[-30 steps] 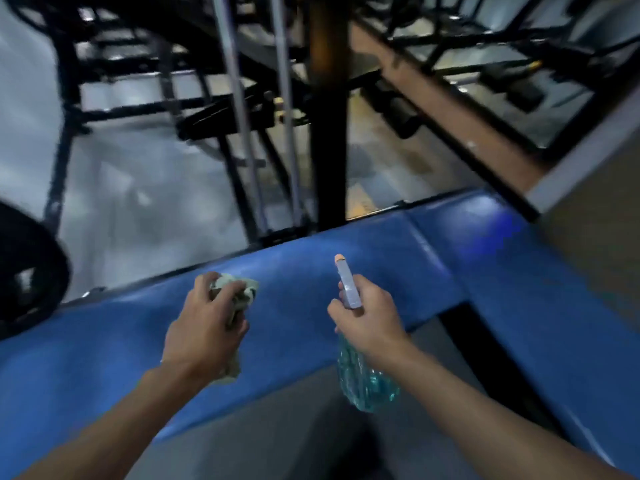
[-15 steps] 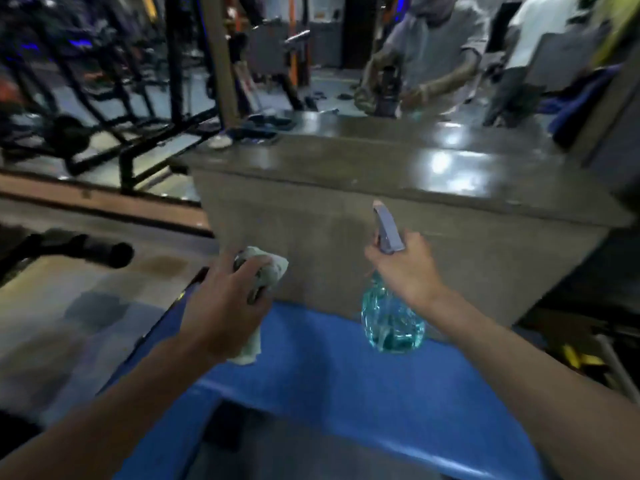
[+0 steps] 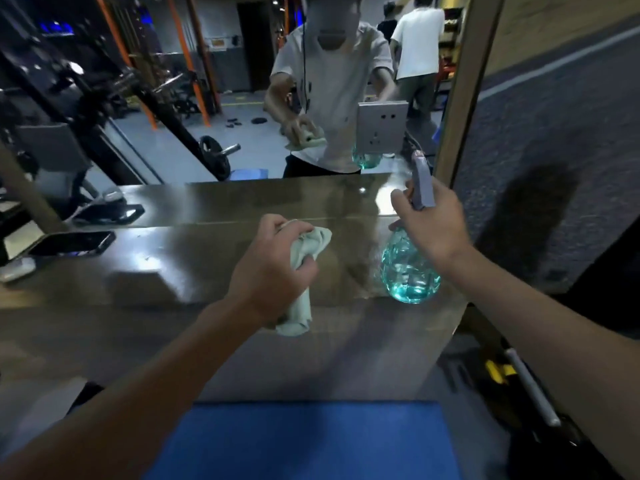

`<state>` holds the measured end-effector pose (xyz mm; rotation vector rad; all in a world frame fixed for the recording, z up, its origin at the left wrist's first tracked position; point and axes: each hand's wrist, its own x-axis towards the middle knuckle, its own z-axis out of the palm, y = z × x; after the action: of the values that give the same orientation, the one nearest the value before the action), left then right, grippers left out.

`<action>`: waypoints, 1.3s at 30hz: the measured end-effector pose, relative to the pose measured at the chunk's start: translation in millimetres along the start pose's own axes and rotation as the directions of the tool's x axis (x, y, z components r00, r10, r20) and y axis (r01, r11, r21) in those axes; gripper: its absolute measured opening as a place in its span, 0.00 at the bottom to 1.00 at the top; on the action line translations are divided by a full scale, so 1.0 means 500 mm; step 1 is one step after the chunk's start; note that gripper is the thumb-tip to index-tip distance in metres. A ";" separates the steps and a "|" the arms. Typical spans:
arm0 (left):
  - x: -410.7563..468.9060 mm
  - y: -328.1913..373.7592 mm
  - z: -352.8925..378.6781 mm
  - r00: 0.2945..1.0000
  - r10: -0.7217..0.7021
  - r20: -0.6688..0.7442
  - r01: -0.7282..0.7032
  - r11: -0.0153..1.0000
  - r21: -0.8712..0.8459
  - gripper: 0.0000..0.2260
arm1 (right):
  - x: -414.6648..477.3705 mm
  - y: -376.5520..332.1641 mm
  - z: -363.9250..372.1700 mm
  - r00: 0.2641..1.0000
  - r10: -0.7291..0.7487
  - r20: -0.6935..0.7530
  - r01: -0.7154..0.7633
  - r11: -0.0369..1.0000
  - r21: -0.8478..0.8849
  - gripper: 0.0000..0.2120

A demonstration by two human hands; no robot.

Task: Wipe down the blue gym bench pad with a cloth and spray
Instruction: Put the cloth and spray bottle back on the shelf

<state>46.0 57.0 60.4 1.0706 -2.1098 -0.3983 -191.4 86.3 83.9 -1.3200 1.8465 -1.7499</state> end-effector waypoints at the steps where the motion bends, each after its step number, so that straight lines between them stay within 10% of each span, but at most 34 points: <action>1: 0.012 0.002 0.011 1.000 0.011 0.007 -0.010 1.000 -0.008 0.20 | 0.008 0.014 0.002 1.000 -0.005 -0.015 0.005 1.000 -0.002 0.17; 6: 0.063 -0.010 0.062 0.985 -0.031 0.172 0.035 0.999 -0.019 0.18 | 0.025 0.057 0.009 0.999 0.026 -0.047 -0.029 0.996 -0.079 0.22; 12: 0.130 -0.035 0.100 0.957 0.042 0.287 -0.009 0.993 -0.118 0.19 | -0.016 0.065 -0.023 0.960 0.269 -0.073 -0.268 0.822 -0.503 0.55; 17: 0.162 -0.044 0.108 0.949 0.065 0.308 0.026 0.959 -0.283 0.20 | -0.055 0.106 -0.006 0.917 0.343 -0.205 -0.398 0.835 -0.380 0.44; 21: 0.158 -0.053 0.111 0.931 -0.026 0.364 0.208 0.858 -0.469 0.18 | -0.111 0.090 0.043 0.876 0.106 -0.471 -0.321 0.857 -0.404 0.22; 28: 0.148 -0.050 0.114 0.877 -0.117 0.466 0.409 0.690 -0.597 0.12 | -0.137 0.010 0.141 0.896 0.444 0.019 -0.444 0.891 0.092 0.13; 35: 0.165 -0.059 0.112 0.841 -0.350 0.412 0.540 0.543 -0.643 0.14 | -0.088 0.047 0.132 0.902 0.425 -0.080 -0.432 0.889 -0.154 0.12; 39: 0.161 -0.095 0.122 0.923 -0.219 0.317 0.304 0.920 -0.249 0.29 | -0.095 0.047 0.130 0.952 0.285 0.107 -0.195 0.840 -0.505 0.30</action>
<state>-2.5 -38.9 29.5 1.1766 -2.0620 -1.0205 -128.0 76.4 30.1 -1.2768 2.3217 -1.0300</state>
